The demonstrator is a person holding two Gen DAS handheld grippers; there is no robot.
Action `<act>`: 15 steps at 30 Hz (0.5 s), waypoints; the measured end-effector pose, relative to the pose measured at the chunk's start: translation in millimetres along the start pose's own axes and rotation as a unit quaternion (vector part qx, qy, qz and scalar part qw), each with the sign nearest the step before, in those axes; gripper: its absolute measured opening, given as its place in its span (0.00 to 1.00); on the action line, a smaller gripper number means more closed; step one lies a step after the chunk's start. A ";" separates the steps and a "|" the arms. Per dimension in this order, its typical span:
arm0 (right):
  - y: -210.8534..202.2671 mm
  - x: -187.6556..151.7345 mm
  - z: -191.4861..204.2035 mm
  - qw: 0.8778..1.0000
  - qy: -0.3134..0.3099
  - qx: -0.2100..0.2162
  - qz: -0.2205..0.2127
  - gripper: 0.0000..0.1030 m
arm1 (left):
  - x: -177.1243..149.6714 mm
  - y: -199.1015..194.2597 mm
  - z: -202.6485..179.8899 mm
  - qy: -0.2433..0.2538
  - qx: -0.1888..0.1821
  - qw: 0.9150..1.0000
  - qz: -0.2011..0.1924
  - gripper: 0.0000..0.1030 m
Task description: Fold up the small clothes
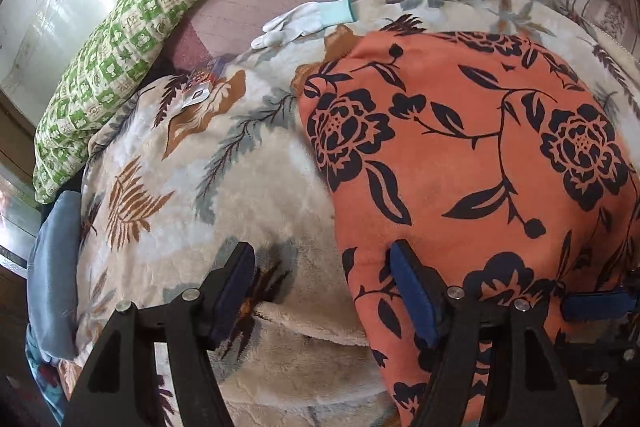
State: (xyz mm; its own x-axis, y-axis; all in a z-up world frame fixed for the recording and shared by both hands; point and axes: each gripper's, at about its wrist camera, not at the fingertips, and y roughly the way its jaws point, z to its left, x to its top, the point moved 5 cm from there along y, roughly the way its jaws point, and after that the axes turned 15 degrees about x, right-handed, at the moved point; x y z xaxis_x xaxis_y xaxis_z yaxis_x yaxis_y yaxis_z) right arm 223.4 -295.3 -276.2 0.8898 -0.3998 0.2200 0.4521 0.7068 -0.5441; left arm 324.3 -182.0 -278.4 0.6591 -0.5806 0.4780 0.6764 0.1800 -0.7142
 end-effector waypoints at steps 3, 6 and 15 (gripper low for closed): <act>-11.6 4.9 10.4 1.000 -0.012 0.010 -0.009 0.51 | 3.9 -17.8 12.1 -0.020 -0.010 1.000 -0.019 0.69; -42.8 9.6 8.8 0.998 -0.012 0.021 -0.061 0.52 | -6.2 -39.7 25.1 -0.051 0.005 0.997 -0.062 0.69; -99.4 42.9 -12.3 0.982 0.006 -0.049 -0.180 0.51 | -45.8 -32.7 -10.1 -0.058 -0.007 0.998 -0.030 0.73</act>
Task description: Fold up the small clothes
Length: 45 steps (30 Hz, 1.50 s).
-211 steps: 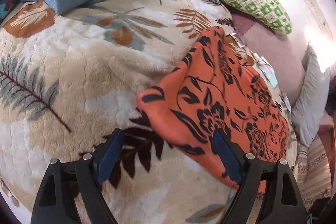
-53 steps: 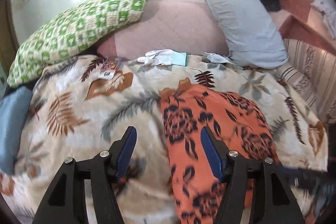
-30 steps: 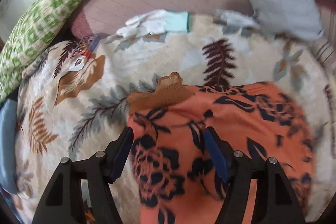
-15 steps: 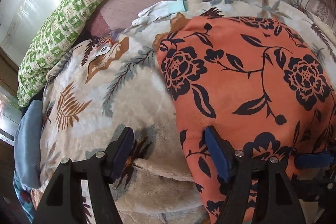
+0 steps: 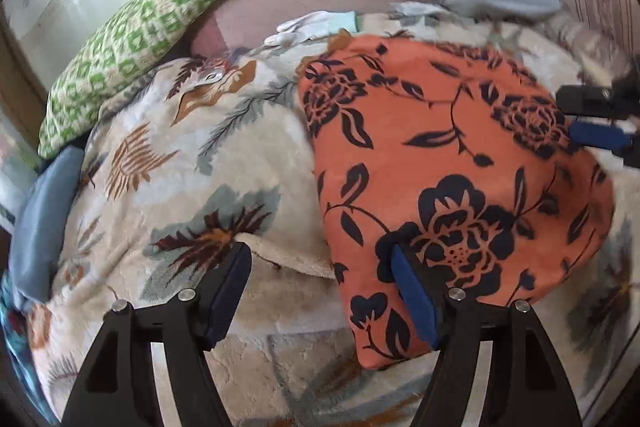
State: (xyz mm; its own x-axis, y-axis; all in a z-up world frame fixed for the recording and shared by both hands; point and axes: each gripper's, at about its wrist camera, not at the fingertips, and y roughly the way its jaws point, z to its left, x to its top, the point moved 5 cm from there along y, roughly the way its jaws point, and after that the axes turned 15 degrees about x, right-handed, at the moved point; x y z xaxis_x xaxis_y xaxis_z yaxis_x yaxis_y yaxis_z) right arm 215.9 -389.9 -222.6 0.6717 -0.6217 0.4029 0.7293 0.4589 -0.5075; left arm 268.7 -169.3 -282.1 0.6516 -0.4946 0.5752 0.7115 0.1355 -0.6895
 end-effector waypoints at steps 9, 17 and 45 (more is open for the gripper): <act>28.9 -5.0 -21.0 0.997 -0.004 -0.053 0.048 0.52 | 0.5 6.9 -1.8 0.004 -0.005 1.000 -0.013 0.79; 33.8 2.6 -12.9 0.999 0.028 -0.016 0.026 0.52 | 24.1 -22.1 18.2 -0.041 -0.028 0.997 -0.061 0.79; 42.3 55.2 -10.7 1.000 0.014 0.018 -0.017 0.52 | 84.3 36.7 24.9 -0.093 -0.045 0.995 -0.003 0.79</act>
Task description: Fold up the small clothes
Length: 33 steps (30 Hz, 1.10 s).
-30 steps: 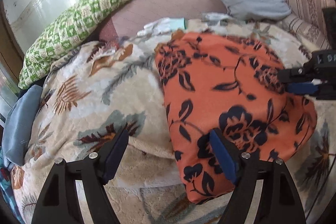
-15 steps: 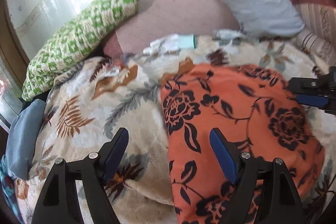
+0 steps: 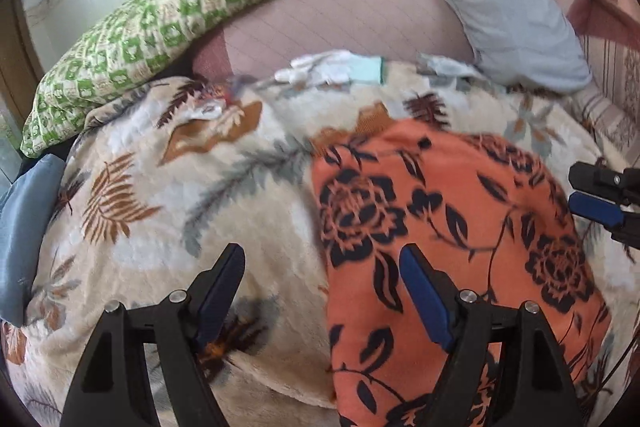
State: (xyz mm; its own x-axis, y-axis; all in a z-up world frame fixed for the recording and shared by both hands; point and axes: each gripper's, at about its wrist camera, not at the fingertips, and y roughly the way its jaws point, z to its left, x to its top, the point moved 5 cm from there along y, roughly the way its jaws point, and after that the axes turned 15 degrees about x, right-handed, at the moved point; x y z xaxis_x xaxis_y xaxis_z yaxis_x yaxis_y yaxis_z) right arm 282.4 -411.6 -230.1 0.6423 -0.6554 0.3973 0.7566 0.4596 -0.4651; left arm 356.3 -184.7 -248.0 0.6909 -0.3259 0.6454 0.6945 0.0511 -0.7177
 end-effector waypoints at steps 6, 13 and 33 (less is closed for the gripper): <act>14.8 17.5 8.6 1.000 -0.021 -0.008 -0.008 0.52 | -13.5 23.2 0.8 0.025 0.016 0.999 0.039 0.79; 53.8 14.7 -23.8 0.998 0.006 -0.036 0.044 0.52 | -19.9 27.2 -11.7 0.066 0.038 0.997 0.017 0.79; -0.2 -87.9 3.2 0.995 0.053 -0.037 0.079 0.53 | -57.9 -17.6 -9.6 0.068 0.030 0.997 0.011 0.79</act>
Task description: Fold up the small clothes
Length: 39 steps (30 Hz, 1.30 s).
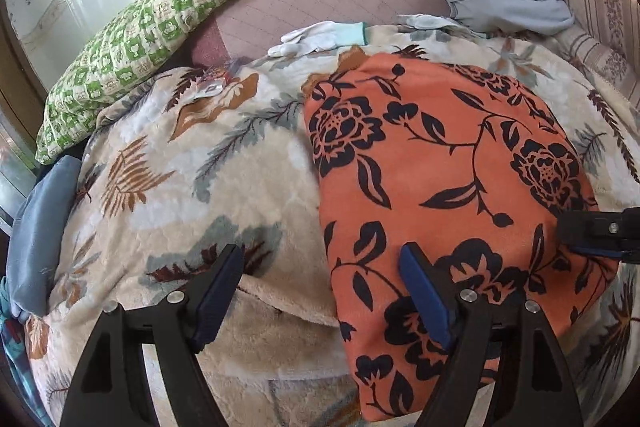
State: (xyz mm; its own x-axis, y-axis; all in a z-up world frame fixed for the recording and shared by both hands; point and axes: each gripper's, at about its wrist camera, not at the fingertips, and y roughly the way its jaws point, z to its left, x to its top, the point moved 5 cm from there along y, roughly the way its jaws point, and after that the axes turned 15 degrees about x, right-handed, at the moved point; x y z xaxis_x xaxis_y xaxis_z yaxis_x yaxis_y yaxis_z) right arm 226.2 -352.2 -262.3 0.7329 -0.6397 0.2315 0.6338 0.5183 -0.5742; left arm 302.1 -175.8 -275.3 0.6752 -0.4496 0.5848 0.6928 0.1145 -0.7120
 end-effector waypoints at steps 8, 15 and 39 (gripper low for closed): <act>11.4 5.5 -15.1 1.000 0.011 0.028 0.009 0.54 | -1.4 1.3 -6.7 0.016 0.019 1.000 -0.018 0.81; 1.6 5.3 5.0 1.000 -0.006 0.022 0.002 0.60 | -8.2 -32.6 30.2 -0.053 0.023 0.998 -0.020 0.81; -68.4 44.5 -30.0 0.998 0.008 0.017 -0.068 0.65 | 5.3 -12.1 30.5 -0.067 -0.058 0.996 0.001 0.82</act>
State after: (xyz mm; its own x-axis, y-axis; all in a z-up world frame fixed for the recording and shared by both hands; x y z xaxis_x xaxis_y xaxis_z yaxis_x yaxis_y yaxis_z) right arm 208.0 -433.1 -236.3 0.6360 -0.7138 0.2932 0.7350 0.4447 -0.5118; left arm 305.1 -152.6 -251.7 0.7097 -0.3267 0.6241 0.6628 0.0097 -0.7487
